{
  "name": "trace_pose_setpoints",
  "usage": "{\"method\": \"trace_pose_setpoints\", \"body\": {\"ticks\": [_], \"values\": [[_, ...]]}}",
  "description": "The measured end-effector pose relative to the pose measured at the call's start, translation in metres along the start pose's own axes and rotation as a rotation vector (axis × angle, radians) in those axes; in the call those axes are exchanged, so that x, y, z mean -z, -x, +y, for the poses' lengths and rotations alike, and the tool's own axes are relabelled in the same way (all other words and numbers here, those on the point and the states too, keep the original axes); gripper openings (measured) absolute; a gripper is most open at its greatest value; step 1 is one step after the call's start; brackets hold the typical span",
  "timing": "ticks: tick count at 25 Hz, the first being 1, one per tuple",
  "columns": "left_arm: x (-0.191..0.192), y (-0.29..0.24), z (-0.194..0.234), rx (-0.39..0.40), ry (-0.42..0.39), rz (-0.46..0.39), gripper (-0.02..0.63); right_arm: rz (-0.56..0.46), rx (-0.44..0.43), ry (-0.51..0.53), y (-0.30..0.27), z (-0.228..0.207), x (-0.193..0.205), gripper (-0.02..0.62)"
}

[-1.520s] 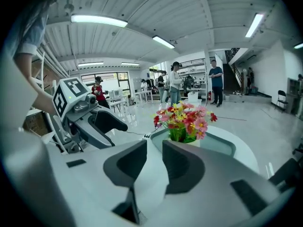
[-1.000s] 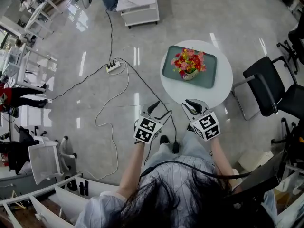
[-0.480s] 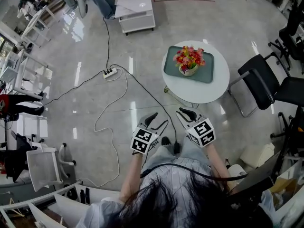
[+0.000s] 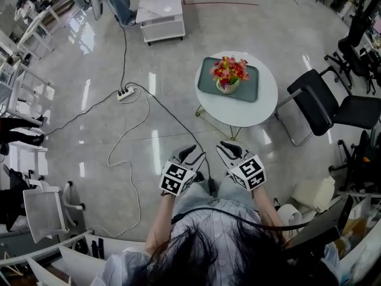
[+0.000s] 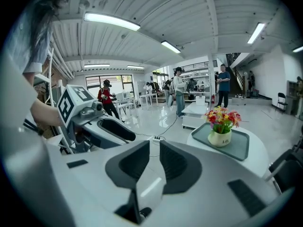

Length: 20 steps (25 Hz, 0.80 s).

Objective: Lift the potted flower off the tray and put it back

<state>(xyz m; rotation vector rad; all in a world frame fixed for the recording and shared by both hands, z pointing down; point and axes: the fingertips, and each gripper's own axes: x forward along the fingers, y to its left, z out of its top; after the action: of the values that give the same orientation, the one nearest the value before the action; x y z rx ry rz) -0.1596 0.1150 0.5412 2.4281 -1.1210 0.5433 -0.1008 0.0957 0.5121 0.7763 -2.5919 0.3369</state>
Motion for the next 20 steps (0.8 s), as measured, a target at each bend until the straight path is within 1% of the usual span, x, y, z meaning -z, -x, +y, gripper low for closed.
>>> {"method": "trace_pose_setpoints", "body": {"ticks": [7, 12, 20], "values": [[-0.009, 0.003, -0.007, -0.038, 0.036, -0.018, 0.17, -0.005, -0.021, 0.041, 0.005, -0.003, -0.007, 0.083], [-0.017, 0.002, -0.018, -0.076, 0.039, -0.024, 0.16, -0.002, -0.055, 0.07, 0.021, -0.003, -0.003, 0.083], [-0.026, -0.011, -0.053, -0.083, 0.004, -0.023, 0.15, -0.012, -0.061, 0.072, 0.048, -0.015, 0.008, 0.083]]}}
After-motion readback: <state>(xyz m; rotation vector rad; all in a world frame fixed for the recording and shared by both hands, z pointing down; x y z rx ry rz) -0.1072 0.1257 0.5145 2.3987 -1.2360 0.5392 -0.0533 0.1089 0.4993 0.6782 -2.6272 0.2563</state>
